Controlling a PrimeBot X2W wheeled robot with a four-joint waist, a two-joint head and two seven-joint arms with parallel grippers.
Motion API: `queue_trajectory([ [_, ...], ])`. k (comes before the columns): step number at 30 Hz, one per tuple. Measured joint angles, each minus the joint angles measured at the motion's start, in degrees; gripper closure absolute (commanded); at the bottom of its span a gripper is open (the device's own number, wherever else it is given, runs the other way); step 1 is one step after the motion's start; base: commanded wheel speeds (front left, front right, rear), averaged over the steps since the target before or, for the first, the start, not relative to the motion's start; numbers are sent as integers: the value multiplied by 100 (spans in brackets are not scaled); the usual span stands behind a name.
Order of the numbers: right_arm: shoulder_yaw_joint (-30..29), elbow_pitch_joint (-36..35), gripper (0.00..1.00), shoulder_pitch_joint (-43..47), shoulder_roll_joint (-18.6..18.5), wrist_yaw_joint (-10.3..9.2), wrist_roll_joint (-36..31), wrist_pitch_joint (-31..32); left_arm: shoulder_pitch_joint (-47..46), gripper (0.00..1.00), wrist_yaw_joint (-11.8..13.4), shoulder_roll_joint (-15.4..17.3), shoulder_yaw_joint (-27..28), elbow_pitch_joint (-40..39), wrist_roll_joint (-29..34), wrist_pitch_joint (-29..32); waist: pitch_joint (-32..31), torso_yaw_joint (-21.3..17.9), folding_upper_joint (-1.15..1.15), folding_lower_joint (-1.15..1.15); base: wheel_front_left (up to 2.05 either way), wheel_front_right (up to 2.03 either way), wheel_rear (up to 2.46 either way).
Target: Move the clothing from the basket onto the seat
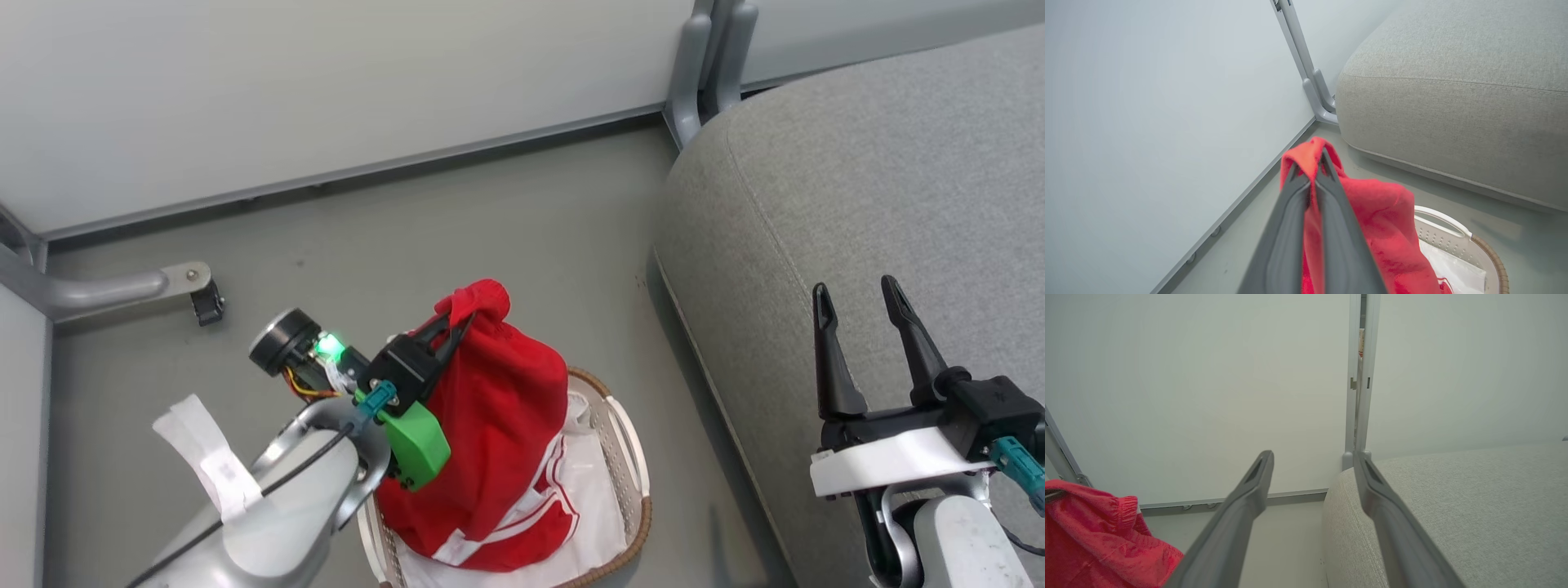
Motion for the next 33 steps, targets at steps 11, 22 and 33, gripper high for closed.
queue_trajectory([
  [11,272,69,0,182,-1,0,-19,0,-1155,100,-91,528,203,-845,-113,581,-718,141,0,0,0,0,0],
  [22,526,171,0,200,-2,-1,-81,0,-1954,100,-98,658,430,-1113,-278,762,-867,60,0,0,0,0,0],
  [33,1392,371,0,-254,-3,0,-323,0,-2191,100,-114,454,286,-1218,-323,851,-870,103,0,0,0,0,0],
])
